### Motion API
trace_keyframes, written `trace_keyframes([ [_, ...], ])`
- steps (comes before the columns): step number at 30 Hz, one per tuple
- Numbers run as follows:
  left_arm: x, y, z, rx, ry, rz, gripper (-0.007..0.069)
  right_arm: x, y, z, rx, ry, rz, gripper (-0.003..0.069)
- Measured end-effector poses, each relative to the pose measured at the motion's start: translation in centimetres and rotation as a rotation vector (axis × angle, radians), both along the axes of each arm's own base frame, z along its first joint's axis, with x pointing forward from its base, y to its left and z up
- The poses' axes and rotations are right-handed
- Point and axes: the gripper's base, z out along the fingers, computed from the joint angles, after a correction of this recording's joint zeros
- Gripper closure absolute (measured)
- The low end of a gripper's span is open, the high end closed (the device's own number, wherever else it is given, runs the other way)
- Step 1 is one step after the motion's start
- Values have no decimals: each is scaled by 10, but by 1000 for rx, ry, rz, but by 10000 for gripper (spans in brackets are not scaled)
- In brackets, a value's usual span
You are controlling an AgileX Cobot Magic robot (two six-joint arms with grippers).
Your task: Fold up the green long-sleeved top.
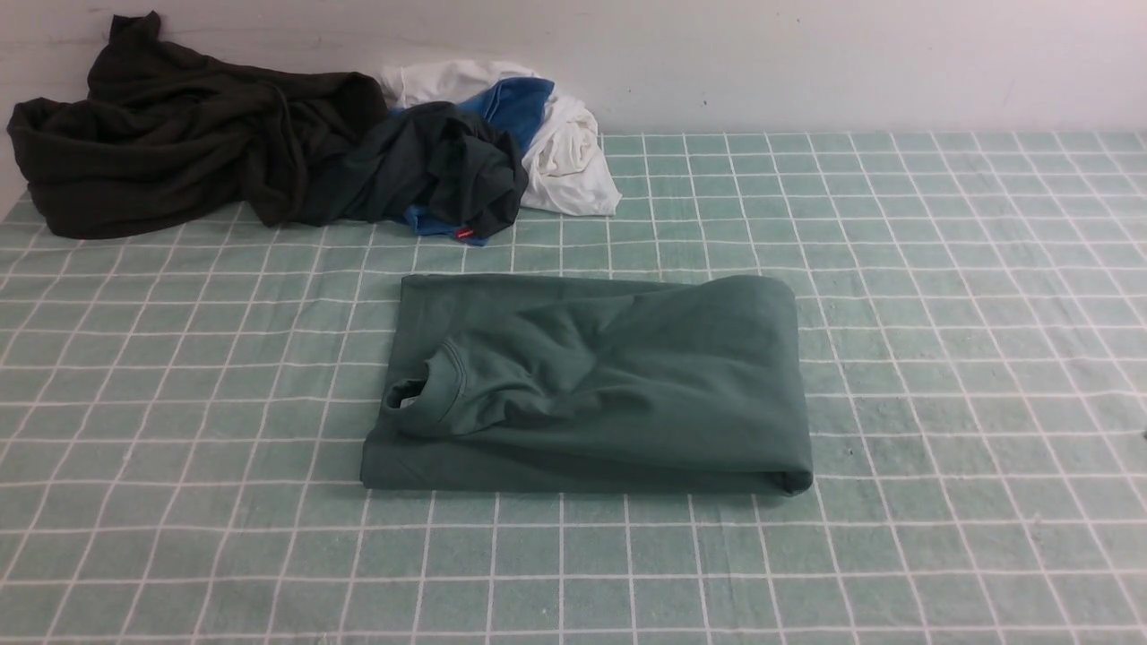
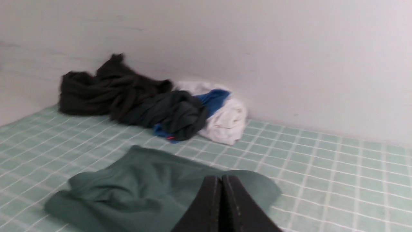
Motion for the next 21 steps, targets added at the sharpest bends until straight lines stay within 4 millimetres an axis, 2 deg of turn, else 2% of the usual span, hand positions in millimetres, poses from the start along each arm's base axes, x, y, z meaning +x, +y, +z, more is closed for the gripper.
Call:
trace_keyframes([
  [1,0,0,0,0,0,0,628,-5,-6,-14,11,-14,-54,672],
  [4,0,0,0,0,0,0,628,-12,-15,-38,25,-28,-167,672],
  [5,0,0,0,0,0,0,628,-16,-20,-54,20,-26,-232,672],
  [7,0,0,0,0,0,0,628,-18,-25,-77,28,21,-314,672],
  [9,0,0,0,0,-1,0,628,-18,-28,-90,40,83,-364,672],
  [14,0,0,0,0,-1,0,628,-19,-30,-98,34,168,-399,672],
  [21,0,0,0,0,-1,0,628,-19,-30,-99,27,185,-402,672],
])
